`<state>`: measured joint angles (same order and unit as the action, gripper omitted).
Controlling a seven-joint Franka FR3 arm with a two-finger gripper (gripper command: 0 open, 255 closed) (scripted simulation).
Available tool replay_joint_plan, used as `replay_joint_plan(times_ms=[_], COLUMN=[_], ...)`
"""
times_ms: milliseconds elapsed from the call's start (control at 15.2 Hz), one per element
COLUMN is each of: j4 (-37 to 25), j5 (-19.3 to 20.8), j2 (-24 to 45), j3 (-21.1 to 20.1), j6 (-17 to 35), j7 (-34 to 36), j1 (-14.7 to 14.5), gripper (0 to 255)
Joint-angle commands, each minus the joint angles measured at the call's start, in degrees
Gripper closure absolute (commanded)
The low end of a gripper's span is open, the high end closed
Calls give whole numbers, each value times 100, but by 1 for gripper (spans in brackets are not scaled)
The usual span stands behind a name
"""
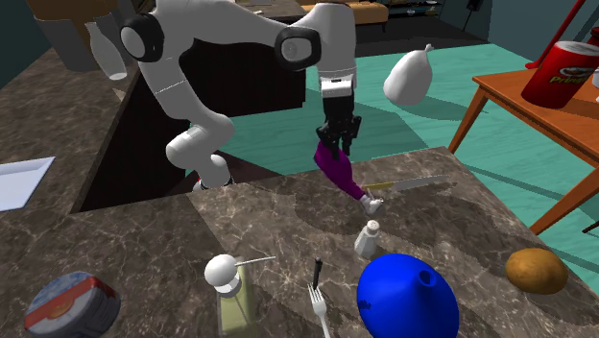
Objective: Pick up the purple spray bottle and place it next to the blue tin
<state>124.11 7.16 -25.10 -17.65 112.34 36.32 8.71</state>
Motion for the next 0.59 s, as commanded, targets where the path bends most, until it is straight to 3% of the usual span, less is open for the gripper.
replay_joint_plan(times_ms=[0,528], j4=[-156,-842], j5=[-7,-7], j2=[-1,84], j3=[8,24], j6=[-155,-749], j7=[-30,-136], j1=[2,28], gripper=[255,255])
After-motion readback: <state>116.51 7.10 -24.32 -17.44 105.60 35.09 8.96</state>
